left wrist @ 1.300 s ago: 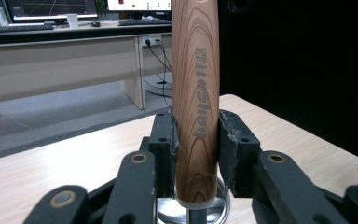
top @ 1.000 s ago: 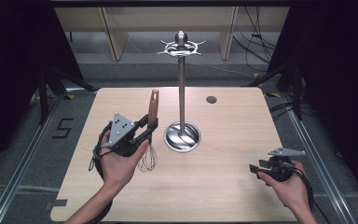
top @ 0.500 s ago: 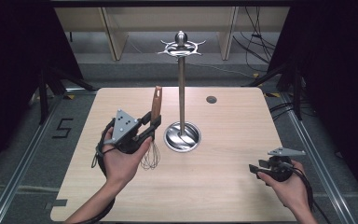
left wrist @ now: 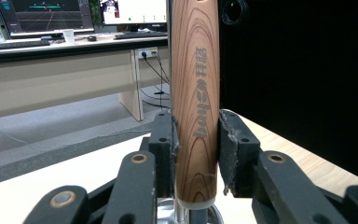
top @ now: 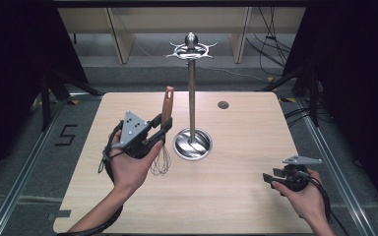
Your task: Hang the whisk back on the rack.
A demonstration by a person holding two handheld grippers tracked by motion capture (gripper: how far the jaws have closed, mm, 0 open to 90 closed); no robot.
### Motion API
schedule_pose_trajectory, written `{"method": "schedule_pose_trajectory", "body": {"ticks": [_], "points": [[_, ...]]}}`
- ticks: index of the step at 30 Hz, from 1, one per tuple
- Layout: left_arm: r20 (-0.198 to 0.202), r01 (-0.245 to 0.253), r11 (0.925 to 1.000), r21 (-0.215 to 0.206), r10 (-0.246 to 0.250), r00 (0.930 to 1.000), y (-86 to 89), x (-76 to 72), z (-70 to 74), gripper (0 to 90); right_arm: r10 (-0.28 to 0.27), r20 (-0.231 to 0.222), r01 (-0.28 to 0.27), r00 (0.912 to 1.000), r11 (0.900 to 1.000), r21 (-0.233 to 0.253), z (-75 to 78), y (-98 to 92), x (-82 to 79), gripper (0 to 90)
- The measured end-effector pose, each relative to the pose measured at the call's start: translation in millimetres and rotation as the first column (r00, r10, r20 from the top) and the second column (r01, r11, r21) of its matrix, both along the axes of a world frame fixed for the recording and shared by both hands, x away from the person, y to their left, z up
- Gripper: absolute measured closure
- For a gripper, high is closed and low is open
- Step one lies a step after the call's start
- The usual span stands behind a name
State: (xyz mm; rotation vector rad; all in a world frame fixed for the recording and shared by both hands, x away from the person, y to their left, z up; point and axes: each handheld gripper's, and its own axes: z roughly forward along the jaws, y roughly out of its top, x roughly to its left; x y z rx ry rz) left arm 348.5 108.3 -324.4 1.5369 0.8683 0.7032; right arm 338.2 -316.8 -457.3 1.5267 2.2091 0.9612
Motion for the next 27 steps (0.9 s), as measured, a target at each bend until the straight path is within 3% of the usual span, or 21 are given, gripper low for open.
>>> {"method": "schedule_pose_trajectory", "body": {"ticks": [2,5,17,19,24,27], "points": [[0.020,-0.002,0.9999,0.015,0.001,0.9998,-0.1,1.2,3.1,68.3,0.006,-0.002,-0.006,1.0000,1.000,-0.004,0.3,-0.1,0.1,50.8],[0.007,0.000,1.0000,0.000,0.000,1.0000,-1.5,1.2,4.4,68.3,0.014,0.007,-0.014,0.9999,1.000,-0.010,-0.6,-0.7,0.4,50.8],[0.038,0.001,1.0000,0.008,-0.002,0.9993,-3.5,4.1,12.8,68.3,0.002,-0.004,-0.002,1.0000,1.000,-0.001,0.1,0.0,0.0,50.6],[0.026,0.006,1.0000,-0.005,-0.006,0.9996,-5.2,4.0,13.5,68.3,-0.001,-0.008,0.001,1.0000,1.000,0.000,0.2,0.4,-0.2,50.6],[0.046,0.001,1.0000,0.004,-0.001,0.9989,-6.5,5.8,16.8,68.3,0.002,-0.005,-0.002,1.0000,1.000,-0.001,0.0,0.2,0.0,50.5],[0.038,0.006,1.0000,-0.007,-0.006,0.9993,-9.7,5.7,18.3,68.3,0.002,-0.006,-0.002,1.0000,1.000,0.000,-0.2,0.2,0.0,50.5]]}}
